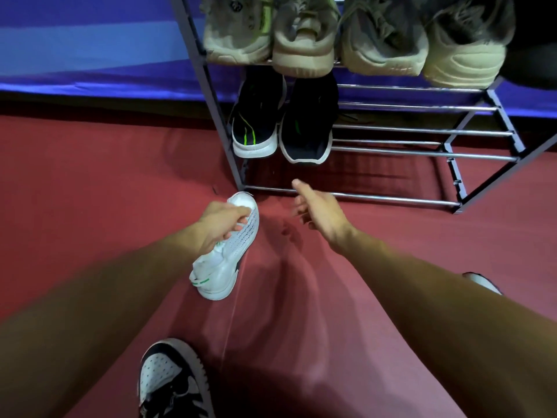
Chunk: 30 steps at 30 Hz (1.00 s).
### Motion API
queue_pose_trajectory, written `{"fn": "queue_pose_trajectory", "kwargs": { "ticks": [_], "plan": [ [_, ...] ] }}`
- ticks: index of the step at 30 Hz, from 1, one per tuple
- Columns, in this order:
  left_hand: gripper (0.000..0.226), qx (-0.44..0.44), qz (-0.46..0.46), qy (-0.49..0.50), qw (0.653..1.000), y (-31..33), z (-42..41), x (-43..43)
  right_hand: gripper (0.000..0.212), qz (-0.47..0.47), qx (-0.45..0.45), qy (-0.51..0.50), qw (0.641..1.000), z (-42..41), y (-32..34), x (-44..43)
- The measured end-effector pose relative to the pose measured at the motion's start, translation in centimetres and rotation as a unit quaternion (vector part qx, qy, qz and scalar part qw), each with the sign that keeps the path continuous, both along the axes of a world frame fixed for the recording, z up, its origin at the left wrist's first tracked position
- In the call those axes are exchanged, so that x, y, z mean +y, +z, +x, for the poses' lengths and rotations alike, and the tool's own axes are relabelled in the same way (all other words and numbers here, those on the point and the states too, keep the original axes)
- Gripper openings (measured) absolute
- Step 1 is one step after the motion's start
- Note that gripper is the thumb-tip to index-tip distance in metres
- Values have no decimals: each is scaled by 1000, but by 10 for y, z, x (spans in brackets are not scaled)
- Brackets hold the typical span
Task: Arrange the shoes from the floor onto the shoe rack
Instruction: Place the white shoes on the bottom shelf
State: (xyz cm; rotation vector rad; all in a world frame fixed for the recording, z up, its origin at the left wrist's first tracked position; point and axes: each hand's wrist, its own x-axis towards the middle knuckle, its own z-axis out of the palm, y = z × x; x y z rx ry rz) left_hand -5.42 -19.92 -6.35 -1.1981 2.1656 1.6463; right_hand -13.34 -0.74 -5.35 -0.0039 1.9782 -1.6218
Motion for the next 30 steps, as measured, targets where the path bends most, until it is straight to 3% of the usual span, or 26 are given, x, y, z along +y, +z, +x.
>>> {"fn": "queue_pose_trajectory", "kwargs": {
  "ticks": [3,7,16,20,22,24,28,30],
  "plan": [
    [15,-53,-57,-18,997,-20,28,-24,35,46,-32,105,993,20,-13,-12],
    [20,-96,-101,-37,990,-37,53,-52,42,141,-30,230,962,39,-53,-41],
    [13,-137,-191,-95,967,-50,63,-66,35,191,-29,302,934,56,-95,-88],
    [13,-188,-152,-125,962,-58,72,-70,24,195,-8,333,923,69,-106,-91],
    [12,-184,-142,-121,965,-61,76,-72,36,218,0,324,920,76,-113,-96],
    [14,-174,-115,-128,969,-59,75,-70,34,236,3,299,925,78,-118,-98],
    [10,-173,-31,-120,977,-41,70,-59,6,142,-53,305,940,69,-108,-79],
    [8,-161,25,-125,979,-32,71,-50,5,127,-72,319,936,63,-97,-61]
  ]
}}
